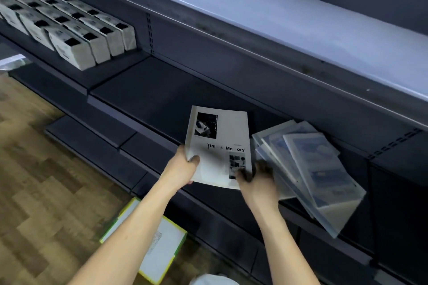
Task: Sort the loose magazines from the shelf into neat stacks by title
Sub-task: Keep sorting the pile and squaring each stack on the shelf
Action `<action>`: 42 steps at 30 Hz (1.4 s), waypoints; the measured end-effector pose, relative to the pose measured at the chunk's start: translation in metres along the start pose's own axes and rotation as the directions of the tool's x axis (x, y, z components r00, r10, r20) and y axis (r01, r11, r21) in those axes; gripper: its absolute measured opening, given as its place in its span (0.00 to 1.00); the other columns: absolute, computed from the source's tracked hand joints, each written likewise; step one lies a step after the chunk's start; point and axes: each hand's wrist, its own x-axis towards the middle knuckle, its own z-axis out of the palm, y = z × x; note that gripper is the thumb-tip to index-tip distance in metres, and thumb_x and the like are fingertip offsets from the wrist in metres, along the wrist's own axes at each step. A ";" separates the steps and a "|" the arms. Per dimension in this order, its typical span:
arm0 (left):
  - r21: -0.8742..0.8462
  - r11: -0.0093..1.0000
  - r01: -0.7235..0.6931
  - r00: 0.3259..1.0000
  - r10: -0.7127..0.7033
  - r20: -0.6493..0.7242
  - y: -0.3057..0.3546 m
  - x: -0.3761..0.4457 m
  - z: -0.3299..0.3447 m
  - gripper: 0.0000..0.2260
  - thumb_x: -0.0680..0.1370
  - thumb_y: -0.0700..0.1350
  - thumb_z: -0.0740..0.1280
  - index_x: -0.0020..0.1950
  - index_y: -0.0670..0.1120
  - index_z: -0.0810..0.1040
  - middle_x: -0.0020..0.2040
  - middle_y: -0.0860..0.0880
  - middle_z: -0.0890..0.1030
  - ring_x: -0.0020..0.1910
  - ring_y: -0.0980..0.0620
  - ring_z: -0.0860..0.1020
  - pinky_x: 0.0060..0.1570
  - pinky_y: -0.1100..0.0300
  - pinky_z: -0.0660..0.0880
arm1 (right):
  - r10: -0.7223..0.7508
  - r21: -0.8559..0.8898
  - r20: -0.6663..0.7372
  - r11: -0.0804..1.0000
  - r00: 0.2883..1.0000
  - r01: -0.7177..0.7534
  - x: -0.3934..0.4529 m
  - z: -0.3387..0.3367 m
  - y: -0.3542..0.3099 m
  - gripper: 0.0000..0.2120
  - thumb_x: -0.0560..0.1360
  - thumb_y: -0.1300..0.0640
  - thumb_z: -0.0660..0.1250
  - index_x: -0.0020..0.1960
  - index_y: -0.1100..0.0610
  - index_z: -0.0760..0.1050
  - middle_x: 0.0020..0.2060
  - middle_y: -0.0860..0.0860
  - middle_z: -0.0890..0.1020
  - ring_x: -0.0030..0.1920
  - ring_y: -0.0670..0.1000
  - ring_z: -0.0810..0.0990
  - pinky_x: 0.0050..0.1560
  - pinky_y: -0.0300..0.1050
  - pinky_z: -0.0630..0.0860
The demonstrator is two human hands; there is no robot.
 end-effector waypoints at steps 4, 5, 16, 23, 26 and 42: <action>-0.048 0.999 0.020 1.000 -0.019 0.018 0.003 -0.008 -0.007 0.18 0.82 0.53 0.58 0.72 0.53 0.62 0.51 0.52 0.77 0.37 0.48 0.80 0.34 0.58 0.76 | 0.022 -0.091 0.004 0.996 1.000 -0.022 -0.007 -0.001 -0.006 0.33 0.78 0.36 0.60 0.71 0.61 0.67 0.63 0.58 0.76 0.62 0.57 0.77 0.55 0.49 0.78; -0.088 0.996 0.016 1.000 -0.014 0.023 0.004 -0.011 -0.008 0.16 0.82 0.51 0.58 0.71 0.53 0.64 0.50 0.51 0.77 0.37 0.48 0.79 0.33 0.58 0.74 | 0.048 -0.107 0.028 0.993 0.998 -0.045 -0.007 -0.002 -0.009 0.32 0.78 0.36 0.59 0.69 0.61 0.68 0.61 0.58 0.77 0.60 0.57 0.78 0.53 0.48 0.78; -0.276 0.961 -0.010 0.999 0.020 0.033 -0.018 -0.027 -0.023 0.13 0.81 0.41 0.60 0.65 0.48 0.73 0.56 0.50 0.81 0.50 0.52 0.80 0.41 0.60 0.76 | 0.186 0.615 0.377 0.682 0.907 -0.396 -0.026 -0.013 -0.027 0.16 0.83 0.51 0.60 0.65 0.60 0.71 0.58 0.54 0.80 0.43 0.50 0.83 0.34 0.42 0.81; -0.282 0.952 -0.119 0.991 0.097 -0.088 -0.028 -0.044 -0.014 0.16 0.81 0.41 0.59 0.69 0.50 0.69 0.61 0.54 0.78 0.58 0.54 0.77 0.52 0.58 0.74 | 0.098 0.667 0.204 0.715 0.974 -0.212 -0.051 -0.012 -0.029 0.12 0.84 0.53 0.57 0.65 0.54 0.71 0.55 0.48 0.78 0.48 0.45 0.80 0.37 0.43 0.83; -0.304 0.935 -0.185 0.982 0.168 -0.081 -0.023 -0.049 -0.008 0.24 0.81 0.42 0.59 0.77 0.54 0.62 0.67 0.58 0.75 0.65 0.56 0.74 0.65 0.56 0.70 | 0.110 0.695 0.110 0.702 0.988 -0.155 -0.059 -0.018 -0.023 0.10 0.84 0.52 0.57 0.63 0.50 0.72 0.54 0.48 0.81 0.49 0.47 0.82 0.37 0.43 0.83; -0.290 0.886 -0.362 0.859 0.438 0.264 0.038 -0.072 0.092 0.23 0.80 0.37 0.59 0.73 0.55 0.68 0.61 0.61 0.78 0.63 0.60 0.75 0.63 0.61 0.70 | 0.419 0.775 -0.158 0.614 0.894 -0.151 -0.110 -0.083 0.073 0.10 0.84 0.53 0.57 0.57 0.54 0.75 0.46 0.51 0.84 0.38 0.46 0.85 0.33 0.45 0.81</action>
